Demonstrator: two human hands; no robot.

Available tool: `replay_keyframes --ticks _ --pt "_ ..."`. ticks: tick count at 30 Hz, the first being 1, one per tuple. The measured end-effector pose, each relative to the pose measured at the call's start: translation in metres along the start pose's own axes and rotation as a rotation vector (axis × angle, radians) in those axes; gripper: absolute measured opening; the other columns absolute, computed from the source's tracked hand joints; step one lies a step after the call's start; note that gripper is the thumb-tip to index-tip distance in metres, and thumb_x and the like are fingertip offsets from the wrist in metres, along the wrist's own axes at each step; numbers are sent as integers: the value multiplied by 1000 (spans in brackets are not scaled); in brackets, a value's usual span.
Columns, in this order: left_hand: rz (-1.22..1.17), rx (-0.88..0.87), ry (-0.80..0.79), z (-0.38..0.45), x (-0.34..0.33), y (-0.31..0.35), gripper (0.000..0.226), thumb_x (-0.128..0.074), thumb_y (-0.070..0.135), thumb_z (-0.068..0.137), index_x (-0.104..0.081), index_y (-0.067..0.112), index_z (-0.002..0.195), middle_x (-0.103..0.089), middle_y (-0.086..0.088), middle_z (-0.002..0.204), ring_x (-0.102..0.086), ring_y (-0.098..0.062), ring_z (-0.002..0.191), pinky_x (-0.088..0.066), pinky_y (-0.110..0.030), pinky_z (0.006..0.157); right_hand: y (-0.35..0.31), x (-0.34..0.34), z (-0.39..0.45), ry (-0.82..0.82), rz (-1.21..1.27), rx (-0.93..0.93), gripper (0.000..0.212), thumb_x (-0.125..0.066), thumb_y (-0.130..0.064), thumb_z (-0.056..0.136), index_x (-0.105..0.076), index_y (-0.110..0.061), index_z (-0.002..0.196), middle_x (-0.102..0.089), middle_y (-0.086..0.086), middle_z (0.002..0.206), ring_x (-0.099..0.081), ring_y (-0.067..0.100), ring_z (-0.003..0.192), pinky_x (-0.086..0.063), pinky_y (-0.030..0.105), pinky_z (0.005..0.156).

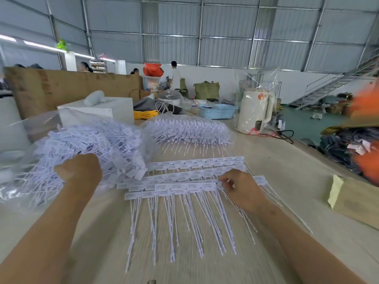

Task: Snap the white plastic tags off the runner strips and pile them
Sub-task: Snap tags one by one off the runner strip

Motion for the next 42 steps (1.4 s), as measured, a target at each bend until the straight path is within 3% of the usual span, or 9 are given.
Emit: replay_keyframes --ticks 6,11,16,20,23,29,35,39,42 --pt "101 -90 209 -28 27 35 33 -53 15 88 -59 18 120 -58 -6 124 -49 -28 119 -34 -39 98 -11 -10 2 -44 56 6 27 -54 -11 93 -64 -8 118 -63 8 120 -61 21 103 -41 21 90" --pt "71 -477 334 -79 36 98 27 -55 7 86 -60 11 112 -60 -8 114 -49 -29 112 -34 -43 96 -15 -14 1 -47 89 -3 26 -51 -5 93 -66 -7 115 -65 9 117 -63 23 102 -45 27 94" --pt "-151 -950 123 -123 7 143 33 -40 37 98 -61 13 107 -61 -10 108 -51 -29 105 -32 -41 91 -26 -14 -1 -77 103 22 22 -58 -8 92 -67 -2 111 -67 16 109 -62 29 95 -37 19 81" --pt "-253 -1020 81 -126 -3 149 31 -50 41 93 -62 17 108 -61 -7 107 -53 -26 104 -34 -38 92 -26 -11 -2 -50 135 -17 27 -61 -2 87 -64 0 114 -61 19 108 -54 23 92 -29 13 72" --pt "-563 -1012 27 -121 1 145 25 -60 37 89 -62 16 103 -60 -5 103 -54 -24 100 -41 -35 87 -29 -1 0 1 180 20 18 -62 5 82 -70 1 98 -58 3 81 -50 12 75 -32 8 64" --pt "-765 -1111 154 -129 22 143 21 -60 34 89 -59 23 106 -59 7 97 -58 -20 85 -37 -29 66 -30 8 -4 -72 834 -157 22 -54 13 85 -54 -3 69 -59 7 60 -60 16 54 -49 23 50" --pt "-609 -1321 353 -139 35 139 31 -61 27 90 -65 17 119 -66 -6 98 -63 -27 84 -49 -34 69 -29 13 -8 -161 1118 -296 21 -58 6 86 -60 -1 67 -57 6 51 -51 11 40 -37 18 39" --pt "-370 -1337 314 -144 28 149 33 -41 35 99 -61 20 120 -59 -4 95 -58 -26 87 -48 -37 68 -24 18 -4 -78 769 -136 21 -59 6 84 -59 -5 66 -56 7 52 -51 12 40 -38 19 40" --pt "-436 -1286 145 -141 18 157 37 -38 35 100 -60 12 81 -55 -4 76 -53 -23 72 -46 -37 66 -25 22 1 41 306 103 20 -58 5 82 -61 -9 68 -57 7 61 -53 19 57 -41 28 56"
Point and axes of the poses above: each hand's wrist, its own z-axis towards the middle knuckle, its own x-axis out of the back of the hand, y = z × x, the point moved 5 cm from there along z, towards the middle knuckle
